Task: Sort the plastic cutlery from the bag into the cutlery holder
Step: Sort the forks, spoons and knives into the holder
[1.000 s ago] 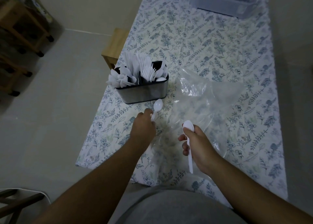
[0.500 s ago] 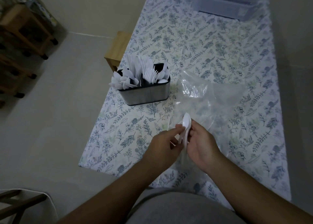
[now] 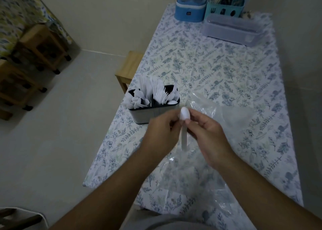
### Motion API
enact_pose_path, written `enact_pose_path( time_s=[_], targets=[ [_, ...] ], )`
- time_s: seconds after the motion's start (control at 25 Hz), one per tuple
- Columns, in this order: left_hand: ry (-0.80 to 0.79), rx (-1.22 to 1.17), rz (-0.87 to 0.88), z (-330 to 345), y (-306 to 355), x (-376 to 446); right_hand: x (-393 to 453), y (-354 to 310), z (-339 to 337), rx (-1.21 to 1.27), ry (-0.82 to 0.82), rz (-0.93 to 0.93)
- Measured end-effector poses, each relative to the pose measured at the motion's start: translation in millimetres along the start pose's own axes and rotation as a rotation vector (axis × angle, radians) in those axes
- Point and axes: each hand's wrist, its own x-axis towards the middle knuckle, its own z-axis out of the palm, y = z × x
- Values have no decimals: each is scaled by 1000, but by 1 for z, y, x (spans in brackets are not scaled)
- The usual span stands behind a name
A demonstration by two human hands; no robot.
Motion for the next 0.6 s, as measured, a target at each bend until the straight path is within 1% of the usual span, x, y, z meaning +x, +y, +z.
enact_pose_path(
  time_s=[0.08,0.2,0.24,0.32,0.4,0.44,0.52,0.6],
  targets=[
    [70,44,76,-16,13,25,16,-32,10,-117,5,-142],
    [208,194,189,-36,26,56,34,-65,24,-196,56,-308],
    [247,209,194,-40,27,63,40,-70,27,-220,71,-351],
    [293,157,178,-43,27,69,50,-75,31,-245,91,-392],
    [287,48,132,-41,23,69,58,-73,30,-284,99,-399],
    [264,35,100,-38,20,68,61,-70,29,-332,104,-386],
    [212,181,48,-33,15,65,65,-59,26,-521,100,-359],
    [202,287,27,-28,12,64,67,-49,23,-747,111,-356]
  ],
)
